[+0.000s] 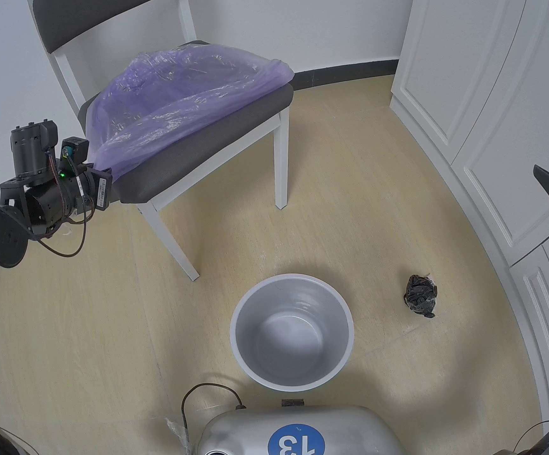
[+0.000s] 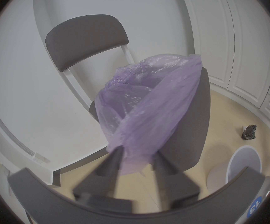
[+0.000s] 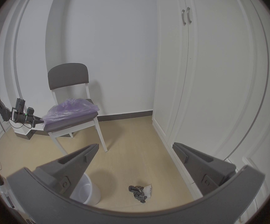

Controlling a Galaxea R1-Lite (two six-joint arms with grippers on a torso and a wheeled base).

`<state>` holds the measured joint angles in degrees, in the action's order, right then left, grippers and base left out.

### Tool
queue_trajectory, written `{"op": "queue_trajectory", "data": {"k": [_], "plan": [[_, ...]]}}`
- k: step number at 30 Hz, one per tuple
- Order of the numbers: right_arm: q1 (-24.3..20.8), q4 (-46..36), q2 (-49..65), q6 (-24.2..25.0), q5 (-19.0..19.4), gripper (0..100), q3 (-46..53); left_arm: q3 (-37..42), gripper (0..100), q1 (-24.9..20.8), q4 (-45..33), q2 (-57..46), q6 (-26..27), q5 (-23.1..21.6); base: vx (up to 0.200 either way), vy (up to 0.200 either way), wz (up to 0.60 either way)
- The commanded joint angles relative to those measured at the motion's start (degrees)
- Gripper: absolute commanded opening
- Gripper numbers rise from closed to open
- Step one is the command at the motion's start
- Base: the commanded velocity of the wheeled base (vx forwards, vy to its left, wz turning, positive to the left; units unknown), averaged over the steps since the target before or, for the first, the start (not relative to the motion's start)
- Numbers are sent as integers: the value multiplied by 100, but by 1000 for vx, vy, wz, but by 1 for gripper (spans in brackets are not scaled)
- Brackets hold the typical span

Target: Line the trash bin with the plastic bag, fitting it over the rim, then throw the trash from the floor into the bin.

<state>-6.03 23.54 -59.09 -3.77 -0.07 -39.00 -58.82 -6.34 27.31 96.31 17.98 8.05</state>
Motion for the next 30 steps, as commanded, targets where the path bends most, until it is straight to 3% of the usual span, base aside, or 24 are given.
{"op": "queue_trajectory", "data": {"k": [1,8,12,16,18,23,29,30], "plan": [[-21,10,-15,8,7,100,6,72,0,-183,-68,-235,-225,-137,0,0,0],[-100,10,-261,8,-1,100,-337,-51,0,-350,-164,-516,-453,-251,0,0,0],[-399,19,-349,8,-72,100,-381,-112,0,-447,-173,-683,-445,-242,0,0,0],[-987,204,-630,8,-520,100,-381,-270,0,-702,-235,-965,-409,-225,0,0,0],[-1277,379,-797,-1,-731,100,-293,-385,0,-887,-525,-1211,-409,-233,0,0,0],[-1726,590,-964,87,-757,100,-99,-710,0,-1229,-1377,-1720,-392,-172,0,0,0],[-1840,801,-1026,289,-757,100,-47,-1325,0,-1625,-1992,-1923,-330,136,0,0,0],[-1840,828,-1026,298,-757,100,-38,-1659,0,-1880,-2247,-1923,-278,347,0,0,0]]}}
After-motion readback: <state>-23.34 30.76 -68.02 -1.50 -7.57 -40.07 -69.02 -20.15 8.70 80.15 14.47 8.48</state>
